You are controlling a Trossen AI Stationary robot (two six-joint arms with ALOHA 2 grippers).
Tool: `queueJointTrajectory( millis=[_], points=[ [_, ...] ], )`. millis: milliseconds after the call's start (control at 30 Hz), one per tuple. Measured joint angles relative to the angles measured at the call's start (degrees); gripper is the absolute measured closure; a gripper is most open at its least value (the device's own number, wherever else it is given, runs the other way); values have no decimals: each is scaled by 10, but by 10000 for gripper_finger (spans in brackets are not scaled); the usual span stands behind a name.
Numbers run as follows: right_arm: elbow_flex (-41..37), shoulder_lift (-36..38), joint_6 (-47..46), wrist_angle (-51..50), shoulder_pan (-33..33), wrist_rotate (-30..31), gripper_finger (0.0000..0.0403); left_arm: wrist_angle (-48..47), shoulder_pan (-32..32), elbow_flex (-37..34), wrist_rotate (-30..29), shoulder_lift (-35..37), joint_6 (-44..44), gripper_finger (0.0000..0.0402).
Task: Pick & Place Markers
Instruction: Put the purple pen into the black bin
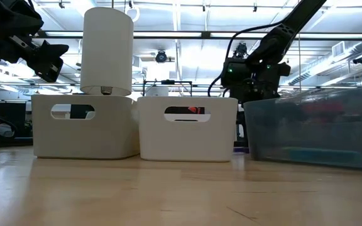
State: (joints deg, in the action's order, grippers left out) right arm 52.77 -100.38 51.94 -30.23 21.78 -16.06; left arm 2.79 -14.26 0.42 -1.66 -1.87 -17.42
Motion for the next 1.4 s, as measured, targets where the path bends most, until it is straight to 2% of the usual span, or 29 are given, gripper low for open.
queueJointTrajectory(
  millis=[333, 633, 1067, 1400],
  points=[
    [5, 65, 35, -53, 25, 42, 363, 0, 0, 0, 0, 0, 0, 154],
    [94, 116, 114, -184, 26, 69, 363, 0, 0, 0, 0, 0, 0, 154],
    [233, 131, 326, -339, 0, 66, 363, 0, 0, 0, 0, 0, 0, 154],
    [227, 159, 451, -353, -55, 67, 363, 0, 0, 0, 0, 0, 0, 154]
  ],
)
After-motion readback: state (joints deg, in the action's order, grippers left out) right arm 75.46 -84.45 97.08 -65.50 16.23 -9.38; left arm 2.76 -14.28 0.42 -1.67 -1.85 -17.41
